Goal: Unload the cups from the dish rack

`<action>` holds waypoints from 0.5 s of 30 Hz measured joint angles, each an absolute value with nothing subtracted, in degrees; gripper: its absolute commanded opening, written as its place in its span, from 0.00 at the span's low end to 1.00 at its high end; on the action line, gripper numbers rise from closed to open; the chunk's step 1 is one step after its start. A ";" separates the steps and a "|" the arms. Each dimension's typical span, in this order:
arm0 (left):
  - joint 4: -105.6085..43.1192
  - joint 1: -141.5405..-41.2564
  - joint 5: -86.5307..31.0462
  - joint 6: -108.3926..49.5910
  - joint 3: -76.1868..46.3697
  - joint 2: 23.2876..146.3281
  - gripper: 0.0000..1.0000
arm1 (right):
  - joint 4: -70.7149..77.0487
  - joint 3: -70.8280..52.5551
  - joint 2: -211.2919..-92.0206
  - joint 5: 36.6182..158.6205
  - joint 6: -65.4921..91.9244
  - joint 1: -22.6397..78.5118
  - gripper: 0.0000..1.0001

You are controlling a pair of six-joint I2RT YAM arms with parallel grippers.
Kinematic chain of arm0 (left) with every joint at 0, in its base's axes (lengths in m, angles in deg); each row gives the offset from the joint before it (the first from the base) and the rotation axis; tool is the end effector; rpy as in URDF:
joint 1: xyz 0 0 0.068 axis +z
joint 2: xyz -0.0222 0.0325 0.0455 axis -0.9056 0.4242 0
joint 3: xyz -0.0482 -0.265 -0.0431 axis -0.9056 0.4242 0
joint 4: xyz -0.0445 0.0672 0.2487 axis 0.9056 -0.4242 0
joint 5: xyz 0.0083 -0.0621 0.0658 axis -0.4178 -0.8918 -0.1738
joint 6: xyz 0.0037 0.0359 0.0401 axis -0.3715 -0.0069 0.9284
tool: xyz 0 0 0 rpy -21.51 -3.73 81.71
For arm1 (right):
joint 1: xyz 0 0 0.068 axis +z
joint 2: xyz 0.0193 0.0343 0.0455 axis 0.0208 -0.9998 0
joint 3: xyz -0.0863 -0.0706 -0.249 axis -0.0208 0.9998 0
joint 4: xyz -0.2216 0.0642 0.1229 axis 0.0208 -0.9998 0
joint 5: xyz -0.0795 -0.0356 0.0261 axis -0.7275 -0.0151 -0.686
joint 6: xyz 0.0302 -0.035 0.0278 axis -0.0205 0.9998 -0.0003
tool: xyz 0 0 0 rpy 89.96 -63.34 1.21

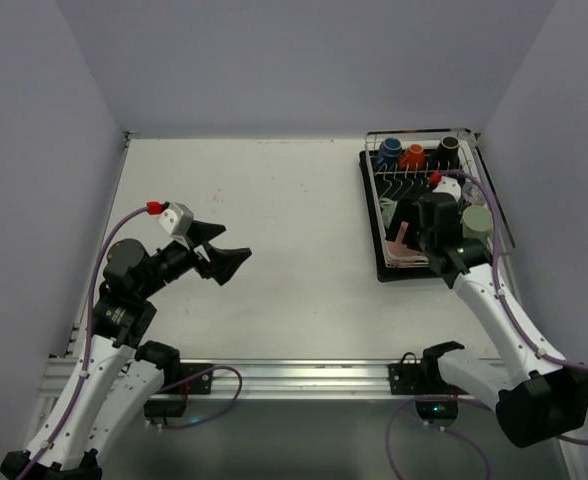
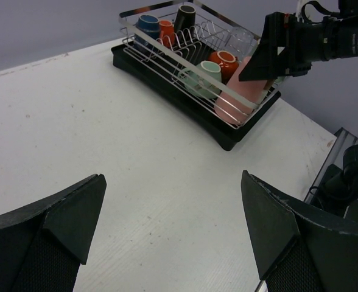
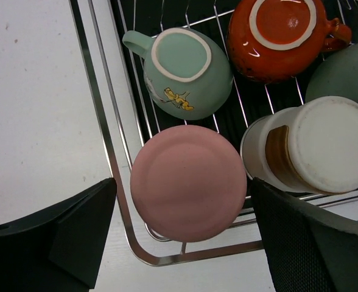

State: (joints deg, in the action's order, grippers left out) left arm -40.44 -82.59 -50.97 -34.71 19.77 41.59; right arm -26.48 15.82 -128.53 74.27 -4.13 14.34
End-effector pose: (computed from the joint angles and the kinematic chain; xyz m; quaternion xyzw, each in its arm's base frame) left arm 0.1271 -0.0600 0.3332 0.1936 0.6898 -0.3851 0.5817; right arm 0.2110 0.0486 0.2997 0.1270 0.8815 0.0334 0.4536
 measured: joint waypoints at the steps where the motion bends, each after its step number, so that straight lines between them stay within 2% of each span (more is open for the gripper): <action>1: -40.44 -82.59 -50.97 -34.71 19.77 41.59 1.00 | -26.32 15.82 -129.34 73.99 -4.07 14.56 0.91; 4: -40.53 -82.59 -50.81 -34.71 19.77 41.56 1.00 | -26.17 15.52 -131.44 73.12 -3.96 14.78 0.88; 6: -40.59 -82.59 -50.73 -34.71 19.77 41.56 1.00 | -26.11 15.45 -132.35 72.48 -3.96 15.02 0.79; 7: -40.64 -82.59 -50.70 -34.73 19.77 41.52 1.00 | -26.11 15.47 -132.62 72.15 -3.94 15.17 0.74; 8: -40.73 -82.59 -50.64 -34.73 19.77 41.52 1.00 | -26.11 15.45 -132.83 71.50 -3.94 15.34 0.59; 11: -40.75 -82.59 -50.27 -34.79 19.77 41.52 1.00 | -26.11 15.45 -132.70 69.90 -3.96 15.78 0.38; 12: -40.75 -82.59 -50.03 -34.86 19.77 41.52 1.00 | -26.13 15.39 -132.59 69.47 -4.04 15.93 0.33; 15: -40.73 -82.59 -49.39 -35.32 19.77 41.78 1.00 | -26.65 14.36 -131.63 67.91 -3.89 16.83 0.26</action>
State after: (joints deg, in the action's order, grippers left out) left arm -40.73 -82.59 -49.39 -35.32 19.77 41.78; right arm -26.65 14.36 -131.63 67.91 -3.89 16.83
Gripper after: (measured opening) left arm 0.997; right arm 0.686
